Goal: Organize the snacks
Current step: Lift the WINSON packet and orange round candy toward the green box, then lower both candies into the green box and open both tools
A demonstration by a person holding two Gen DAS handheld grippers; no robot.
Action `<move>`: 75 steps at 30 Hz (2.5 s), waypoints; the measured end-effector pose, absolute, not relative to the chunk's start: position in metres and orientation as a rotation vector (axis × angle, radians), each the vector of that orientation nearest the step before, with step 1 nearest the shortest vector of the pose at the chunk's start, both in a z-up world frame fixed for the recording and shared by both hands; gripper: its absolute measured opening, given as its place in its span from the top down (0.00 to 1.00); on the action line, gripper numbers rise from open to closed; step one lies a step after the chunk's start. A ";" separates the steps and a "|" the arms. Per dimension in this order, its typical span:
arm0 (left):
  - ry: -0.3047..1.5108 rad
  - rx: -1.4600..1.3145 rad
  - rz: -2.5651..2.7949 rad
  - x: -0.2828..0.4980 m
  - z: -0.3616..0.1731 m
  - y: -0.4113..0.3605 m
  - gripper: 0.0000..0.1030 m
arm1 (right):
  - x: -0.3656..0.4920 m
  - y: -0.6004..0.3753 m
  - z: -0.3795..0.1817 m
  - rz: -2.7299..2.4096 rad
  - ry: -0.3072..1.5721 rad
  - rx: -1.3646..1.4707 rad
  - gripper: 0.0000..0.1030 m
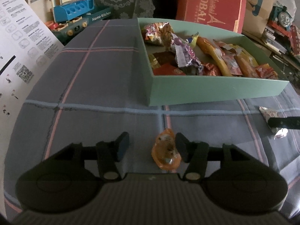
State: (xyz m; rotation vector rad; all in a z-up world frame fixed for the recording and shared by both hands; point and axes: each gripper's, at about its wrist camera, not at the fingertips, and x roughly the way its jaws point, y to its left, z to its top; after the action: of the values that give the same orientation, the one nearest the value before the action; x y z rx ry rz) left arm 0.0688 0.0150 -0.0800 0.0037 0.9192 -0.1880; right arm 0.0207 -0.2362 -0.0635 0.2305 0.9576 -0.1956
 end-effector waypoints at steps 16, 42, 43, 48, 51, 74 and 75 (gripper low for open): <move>0.907 0.095 -0.268 0.049 -0.079 -0.008 0.80 | 0.016 -0.234 -0.064 -0.192 0.939 0.237 0.54; 0.810 0.037 -0.360 0.190 0.027 -0.059 0.79 | 0.079 -0.287 0.028 -0.101 0.789 0.359 0.54; 0.812 0.037 -0.355 0.203 0.028 -0.063 0.79 | 0.087 -0.290 0.029 -0.102 0.790 0.368 0.54; 0.824 0.046 -0.325 0.267 0.025 -0.082 0.79 | 0.135 -0.307 0.025 -0.104 0.805 0.393 0.54; 0.834 0.065 -0.310 0.293 0.018 -0.091 0.79 | 0.161 -0.315 0.018 -0.113 0.816 0.410 0.54; 0.841 0.100 -0.210 0.278 -0.005 -0.096 0.00 | 0.163 -0.320 0.006 -0.148 0.792 0.464 0.00; 0.842 0.094 -0.209 0.271 -0.004 -0.094 0.00 | 0.159 -0.318 0.008 -0.146 0.797 0.459 0.00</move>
State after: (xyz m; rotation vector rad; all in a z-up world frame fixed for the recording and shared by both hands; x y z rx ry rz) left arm 0.2709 -0.0939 -0.0036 0.0936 0.8420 -0.2092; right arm 0.1588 -0.3178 0.0076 0.4586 0.7966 -0.1459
